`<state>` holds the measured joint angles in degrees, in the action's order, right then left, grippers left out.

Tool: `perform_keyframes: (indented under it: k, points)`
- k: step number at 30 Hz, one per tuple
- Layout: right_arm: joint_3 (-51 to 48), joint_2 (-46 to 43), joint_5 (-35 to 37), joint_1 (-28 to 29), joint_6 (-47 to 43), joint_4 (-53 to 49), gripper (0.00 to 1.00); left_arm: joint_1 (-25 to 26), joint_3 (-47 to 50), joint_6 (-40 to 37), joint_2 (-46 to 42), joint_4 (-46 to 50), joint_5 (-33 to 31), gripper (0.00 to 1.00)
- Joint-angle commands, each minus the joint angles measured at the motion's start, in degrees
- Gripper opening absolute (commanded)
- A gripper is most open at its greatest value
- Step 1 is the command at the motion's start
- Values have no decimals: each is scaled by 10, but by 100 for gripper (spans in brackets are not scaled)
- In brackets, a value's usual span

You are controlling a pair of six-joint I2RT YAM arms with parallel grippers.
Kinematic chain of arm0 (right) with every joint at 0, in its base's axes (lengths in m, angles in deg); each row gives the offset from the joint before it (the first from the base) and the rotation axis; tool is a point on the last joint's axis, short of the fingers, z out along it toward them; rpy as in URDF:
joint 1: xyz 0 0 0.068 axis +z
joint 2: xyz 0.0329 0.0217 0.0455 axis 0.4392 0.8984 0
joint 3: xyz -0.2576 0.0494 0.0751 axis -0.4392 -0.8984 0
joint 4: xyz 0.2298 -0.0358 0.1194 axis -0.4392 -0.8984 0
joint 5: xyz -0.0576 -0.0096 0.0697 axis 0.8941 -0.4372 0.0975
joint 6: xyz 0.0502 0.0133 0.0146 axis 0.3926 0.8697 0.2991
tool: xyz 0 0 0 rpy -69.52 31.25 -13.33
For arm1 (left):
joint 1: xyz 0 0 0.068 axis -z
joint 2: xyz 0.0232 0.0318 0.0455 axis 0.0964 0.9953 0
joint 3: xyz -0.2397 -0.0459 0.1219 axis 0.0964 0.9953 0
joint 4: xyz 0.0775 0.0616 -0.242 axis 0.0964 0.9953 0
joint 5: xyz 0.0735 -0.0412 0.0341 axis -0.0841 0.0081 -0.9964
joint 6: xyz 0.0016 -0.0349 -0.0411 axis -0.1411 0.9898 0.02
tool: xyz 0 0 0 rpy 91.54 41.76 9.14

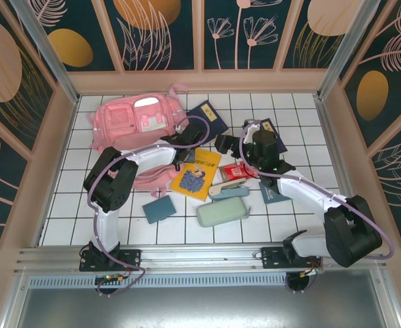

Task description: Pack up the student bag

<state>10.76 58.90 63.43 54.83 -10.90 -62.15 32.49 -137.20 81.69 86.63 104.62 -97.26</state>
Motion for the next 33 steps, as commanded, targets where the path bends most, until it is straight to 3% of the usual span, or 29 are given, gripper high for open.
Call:
perform_keyframes:
  k: [1, 6, 9, 13, 16, 19, 22, 33]
  points:
    - [29, 22, 7, 13, -17, -16, 98, 4, 14, -19, -39, 15, -23, 0]
    - [-20, 52, -5, 22, -32, 106, 94, 1, 55, -52, -96, 5, -36, 0]
    - [13, 100, -47, 22, -67, 104, 87, -6, 81, -68, -130, -4, -26, 0]
    - [122, 198, -136, 21, -95, 48, 53, -14, 101, -83, -164, -3, -22, 0]
    - [160, 254, -176, 22, -81, 83, 47, -19, 108, -86, -189, -4, -11, 0]
    - [177, 298, -168, 31, -75, 126, 45, -20, 112, -89, -198, -2, -8, 0]
    - [218, 347, -170, 43, -91, 117, 34, -21, 112, -88, -204, -2, 3, 0]
    - [339, 455, -191, 50, -112, 87, 32, -21, 110, -77, -211, 8, 20, 0]
